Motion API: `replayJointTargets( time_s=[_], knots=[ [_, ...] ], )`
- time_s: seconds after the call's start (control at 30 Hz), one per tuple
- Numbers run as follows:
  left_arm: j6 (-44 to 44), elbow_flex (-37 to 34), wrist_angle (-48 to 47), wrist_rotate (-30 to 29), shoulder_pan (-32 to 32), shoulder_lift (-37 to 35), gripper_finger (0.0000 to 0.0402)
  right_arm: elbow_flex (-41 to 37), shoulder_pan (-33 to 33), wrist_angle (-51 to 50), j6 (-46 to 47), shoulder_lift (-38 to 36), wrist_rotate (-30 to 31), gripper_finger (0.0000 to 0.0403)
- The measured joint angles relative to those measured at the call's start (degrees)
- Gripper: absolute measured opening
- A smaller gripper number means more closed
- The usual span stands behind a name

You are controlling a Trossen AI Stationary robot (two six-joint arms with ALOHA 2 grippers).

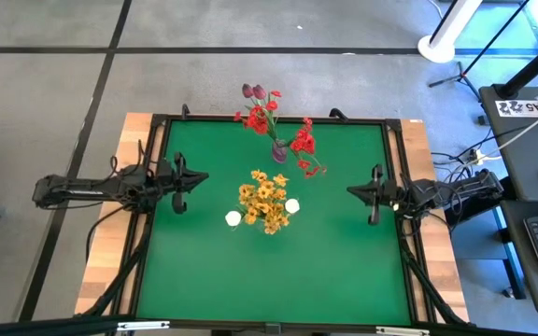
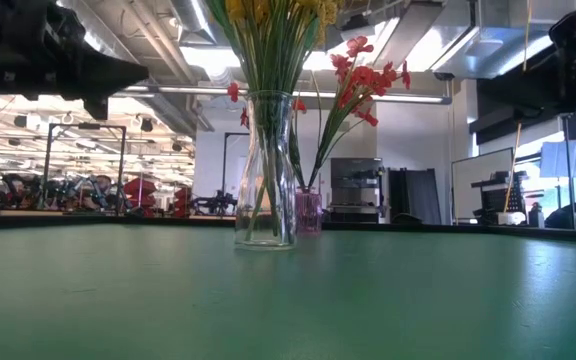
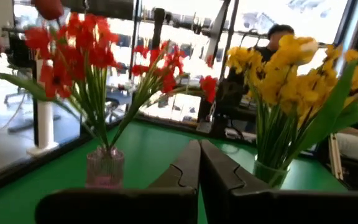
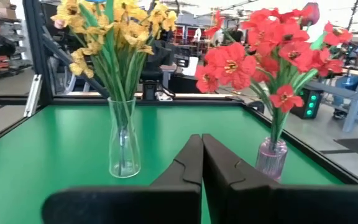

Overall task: Sort flowers into vase by color
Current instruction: Return to Home Position

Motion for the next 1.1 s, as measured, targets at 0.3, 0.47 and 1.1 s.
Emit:
replayJointTargets(
  time_s=[0.3,0.47,1.1],
  knots=[
    [0.3,0.0,-0.9,0.2,1.0,0.0,0.0000,-0.1,0.0,0.0,-3.9,0.0,0.7,0.0000],
    [0.4,0.0,-0.9,-2.8,1.1,0.0,0.0000,-0.2,0.0,0.5,-4.6,0.0,6.5,0.0001],
    [-0.7,0.1,-1.1,-3.9,1.0,0.0,0.0000,-0.3,0.0,1.3,-4.9,0.0,6.9,0.0001]
  ],
)
